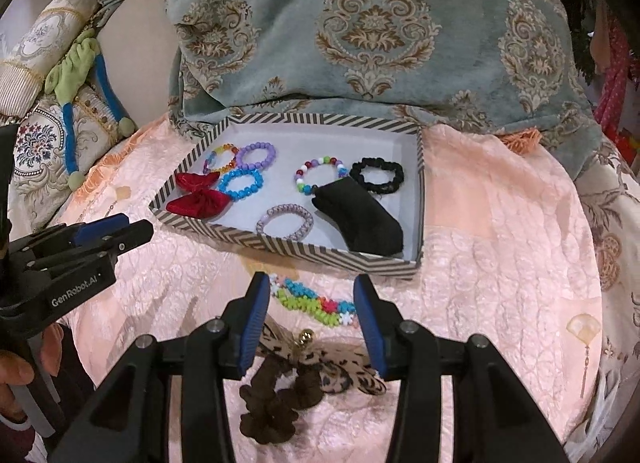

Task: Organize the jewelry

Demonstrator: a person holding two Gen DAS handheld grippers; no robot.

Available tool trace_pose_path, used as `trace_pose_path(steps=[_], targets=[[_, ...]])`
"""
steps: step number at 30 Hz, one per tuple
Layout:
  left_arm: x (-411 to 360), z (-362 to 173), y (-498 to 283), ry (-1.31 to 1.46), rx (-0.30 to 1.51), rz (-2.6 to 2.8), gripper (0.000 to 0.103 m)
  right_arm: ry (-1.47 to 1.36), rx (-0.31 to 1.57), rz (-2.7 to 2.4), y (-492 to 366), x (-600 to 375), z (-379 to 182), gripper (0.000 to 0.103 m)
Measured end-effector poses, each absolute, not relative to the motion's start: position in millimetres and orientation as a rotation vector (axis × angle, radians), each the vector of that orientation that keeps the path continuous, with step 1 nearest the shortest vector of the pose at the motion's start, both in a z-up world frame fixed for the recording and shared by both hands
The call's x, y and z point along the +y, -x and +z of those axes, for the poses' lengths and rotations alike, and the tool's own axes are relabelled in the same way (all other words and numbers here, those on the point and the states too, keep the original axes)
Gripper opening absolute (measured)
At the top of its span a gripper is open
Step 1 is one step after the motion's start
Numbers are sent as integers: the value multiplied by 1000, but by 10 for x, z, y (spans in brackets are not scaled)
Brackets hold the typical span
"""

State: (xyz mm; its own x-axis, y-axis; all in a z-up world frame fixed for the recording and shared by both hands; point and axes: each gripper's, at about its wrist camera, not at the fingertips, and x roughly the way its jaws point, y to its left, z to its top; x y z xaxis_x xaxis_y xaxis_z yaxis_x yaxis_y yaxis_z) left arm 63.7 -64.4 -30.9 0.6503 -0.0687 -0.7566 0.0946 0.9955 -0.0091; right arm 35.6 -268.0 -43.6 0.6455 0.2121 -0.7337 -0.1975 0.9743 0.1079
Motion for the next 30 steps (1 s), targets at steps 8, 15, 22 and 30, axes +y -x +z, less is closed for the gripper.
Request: trace_pose_path(steps=[8,15,22,30], targets=[[-686,-364,-577,-41,874,-104,18,-27,858,215,-249,-2824,-515,47],[-694,-422,-561,-37,893,-111,18,-36,874,198,-183,-2945,-593,47],[-682,-501,-548,21,951,-182,18,-47,901,171,-133,-3097,-703,48],[-835,-650,-498,139,1083,-375,18,-79,920,136,-193,-3323,-805,48]])
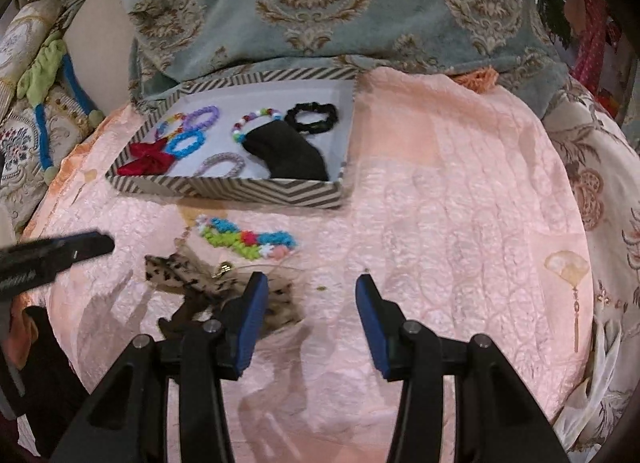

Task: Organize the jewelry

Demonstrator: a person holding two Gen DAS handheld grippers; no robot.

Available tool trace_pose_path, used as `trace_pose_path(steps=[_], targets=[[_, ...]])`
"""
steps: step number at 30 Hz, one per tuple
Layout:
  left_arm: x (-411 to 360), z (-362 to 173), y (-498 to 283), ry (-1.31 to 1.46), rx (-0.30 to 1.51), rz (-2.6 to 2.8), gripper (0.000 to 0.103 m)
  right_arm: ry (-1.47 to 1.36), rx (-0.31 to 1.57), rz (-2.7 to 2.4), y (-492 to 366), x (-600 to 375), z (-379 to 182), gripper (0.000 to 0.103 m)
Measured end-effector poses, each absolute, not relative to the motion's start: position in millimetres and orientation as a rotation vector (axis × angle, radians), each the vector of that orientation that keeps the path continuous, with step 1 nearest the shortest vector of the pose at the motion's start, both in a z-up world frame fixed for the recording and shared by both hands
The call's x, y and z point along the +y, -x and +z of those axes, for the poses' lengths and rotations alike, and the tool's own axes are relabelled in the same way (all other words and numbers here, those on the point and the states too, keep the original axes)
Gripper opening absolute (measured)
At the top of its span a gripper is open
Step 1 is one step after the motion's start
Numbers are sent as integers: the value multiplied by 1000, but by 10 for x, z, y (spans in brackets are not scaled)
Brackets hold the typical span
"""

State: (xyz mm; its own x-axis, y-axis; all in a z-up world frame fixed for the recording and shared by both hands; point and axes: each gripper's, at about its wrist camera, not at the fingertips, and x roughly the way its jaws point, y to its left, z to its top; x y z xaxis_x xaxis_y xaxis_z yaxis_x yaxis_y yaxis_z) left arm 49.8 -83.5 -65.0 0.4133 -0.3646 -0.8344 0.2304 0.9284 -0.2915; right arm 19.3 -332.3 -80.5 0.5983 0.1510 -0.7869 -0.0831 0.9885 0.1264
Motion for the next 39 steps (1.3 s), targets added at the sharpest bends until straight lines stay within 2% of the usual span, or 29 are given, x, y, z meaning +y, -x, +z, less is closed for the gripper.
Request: trace_pose_path(steps=[3,6,18,19,22,24,25,27,28,33,39], targets=[[-987,-695,-431,153,1128,-463,21,-108,920,119,-242,-3443,-810,48],[-1150,-744,-395,149,1151,-517,29,-116,932,136,-301,-3466,-849,48],[-1472,-1062,-482,94,1195,-475,29,-19,1003,289,-742,-3164,-1074,47],[-1471,-1064,-495,95,1196,-475,29,-6,1005,303,-775,-3124,-1096,46],[-1469,-1079,-528,105,1194,-474,29,37,1020,311,-845,-3044,-1173,35],[-1446,-1093,-539,129,1191,-476,26,44,1020,319,-869,-3021,-1220,29],[-1435,-1101,-532,135,1191,-478,20,42,1014,323,-870,-3021,-1223,28],[-1419,-1114,-537,138,1191,-485,8,19,1020,355,-877,-3005,-1227,14],[-1414,-1116,-541,141,1193,-492,1,17,1020,365,-870,-2989,-1227,11],[-1348,-1046,-447,115,1169,-502,0,34,973,357,-782,-2961,-1097,8],[-1159,-817,-386,94,1104,-469,0,-20,876,383,-617,-3024,-663,8]])
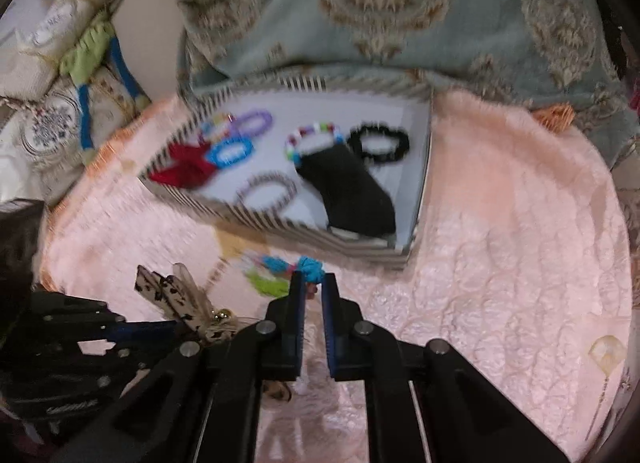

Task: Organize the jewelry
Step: 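Grasp the leopard-print bow with the left tool while the right tool grasps the turquoise-green beaded bracelet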

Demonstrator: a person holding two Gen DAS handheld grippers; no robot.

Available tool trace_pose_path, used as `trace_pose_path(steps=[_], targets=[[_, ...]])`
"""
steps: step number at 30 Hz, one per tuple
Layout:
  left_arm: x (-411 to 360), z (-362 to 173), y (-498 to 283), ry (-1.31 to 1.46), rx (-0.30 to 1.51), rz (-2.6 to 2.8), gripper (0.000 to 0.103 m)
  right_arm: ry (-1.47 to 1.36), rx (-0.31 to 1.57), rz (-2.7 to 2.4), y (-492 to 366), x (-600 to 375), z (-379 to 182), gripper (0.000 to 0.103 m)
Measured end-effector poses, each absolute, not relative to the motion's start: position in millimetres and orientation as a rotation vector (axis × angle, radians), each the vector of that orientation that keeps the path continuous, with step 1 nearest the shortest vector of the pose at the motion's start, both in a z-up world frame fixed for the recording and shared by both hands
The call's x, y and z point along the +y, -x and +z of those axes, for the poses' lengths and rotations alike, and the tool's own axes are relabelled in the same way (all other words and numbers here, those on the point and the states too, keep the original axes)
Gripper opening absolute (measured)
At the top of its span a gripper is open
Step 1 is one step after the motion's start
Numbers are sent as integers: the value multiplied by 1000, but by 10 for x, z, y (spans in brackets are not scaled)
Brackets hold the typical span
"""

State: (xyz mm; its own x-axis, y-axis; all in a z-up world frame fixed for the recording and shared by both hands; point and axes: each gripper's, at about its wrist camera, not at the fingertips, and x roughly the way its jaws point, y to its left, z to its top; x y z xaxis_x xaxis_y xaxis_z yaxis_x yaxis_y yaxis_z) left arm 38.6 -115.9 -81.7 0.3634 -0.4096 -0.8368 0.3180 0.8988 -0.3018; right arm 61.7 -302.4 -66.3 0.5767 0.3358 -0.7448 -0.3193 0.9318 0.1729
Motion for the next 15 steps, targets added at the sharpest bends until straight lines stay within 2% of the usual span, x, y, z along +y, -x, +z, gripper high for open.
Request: trace_pose_path(steps=[8,15], targets=[[-961,-426,-429,85,996,-414,0,-9,787,389,-543,-3023,-146,8],[-783,-181,-634,66,922,-342,0,8,761,399,-593,-2944,33,8]])
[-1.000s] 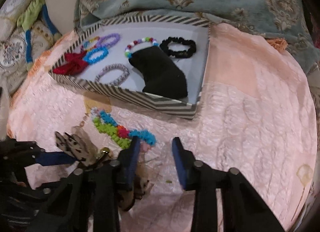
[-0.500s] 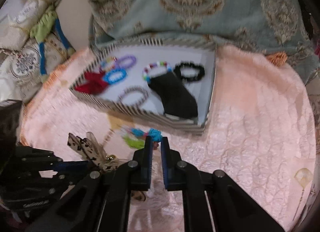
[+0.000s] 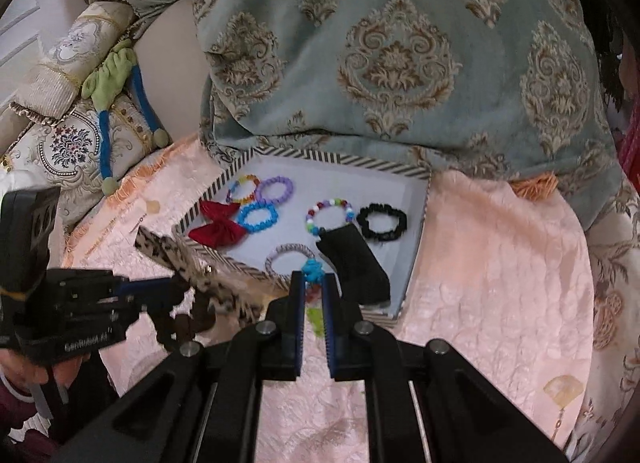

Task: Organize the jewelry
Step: 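Grasp the leopard-print bow with the left tool while the right tool grasps the turquoise-green beaded bracelet, then carry the leopard bow and turquoise-green bracelet into the striped tray and open both tools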

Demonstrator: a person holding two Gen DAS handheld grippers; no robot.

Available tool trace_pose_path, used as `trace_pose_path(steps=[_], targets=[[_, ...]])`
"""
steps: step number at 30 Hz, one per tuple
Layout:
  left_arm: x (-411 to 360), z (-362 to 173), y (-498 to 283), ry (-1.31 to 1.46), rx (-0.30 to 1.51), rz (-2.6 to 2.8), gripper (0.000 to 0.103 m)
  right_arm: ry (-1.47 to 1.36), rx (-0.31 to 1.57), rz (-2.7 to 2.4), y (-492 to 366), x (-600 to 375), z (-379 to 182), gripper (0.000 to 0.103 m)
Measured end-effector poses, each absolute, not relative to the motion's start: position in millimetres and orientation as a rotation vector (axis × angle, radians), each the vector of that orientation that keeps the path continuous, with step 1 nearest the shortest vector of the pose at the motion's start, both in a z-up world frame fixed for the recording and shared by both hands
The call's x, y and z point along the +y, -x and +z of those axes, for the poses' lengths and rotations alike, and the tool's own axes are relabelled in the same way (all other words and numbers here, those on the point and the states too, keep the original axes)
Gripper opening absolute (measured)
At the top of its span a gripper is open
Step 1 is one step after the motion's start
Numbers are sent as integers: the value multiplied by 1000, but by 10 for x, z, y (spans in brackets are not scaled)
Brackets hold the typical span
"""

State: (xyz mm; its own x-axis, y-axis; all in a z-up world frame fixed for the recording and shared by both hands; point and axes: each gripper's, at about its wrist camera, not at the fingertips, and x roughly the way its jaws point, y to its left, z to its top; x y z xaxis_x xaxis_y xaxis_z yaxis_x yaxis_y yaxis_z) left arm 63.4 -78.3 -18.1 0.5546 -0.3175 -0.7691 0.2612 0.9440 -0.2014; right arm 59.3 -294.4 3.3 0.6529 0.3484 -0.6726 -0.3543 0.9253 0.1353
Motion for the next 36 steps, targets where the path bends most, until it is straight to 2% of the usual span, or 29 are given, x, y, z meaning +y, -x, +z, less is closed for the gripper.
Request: trace_pose_path(steps=[14,36], targets=[[-595,-64,-1248,51,882,-259,0,12,751,420,-1046,-2716,104,8],[-698,-333,-1966,145,956,-280,0,65,775,368,-2060,-2496,32,8]])
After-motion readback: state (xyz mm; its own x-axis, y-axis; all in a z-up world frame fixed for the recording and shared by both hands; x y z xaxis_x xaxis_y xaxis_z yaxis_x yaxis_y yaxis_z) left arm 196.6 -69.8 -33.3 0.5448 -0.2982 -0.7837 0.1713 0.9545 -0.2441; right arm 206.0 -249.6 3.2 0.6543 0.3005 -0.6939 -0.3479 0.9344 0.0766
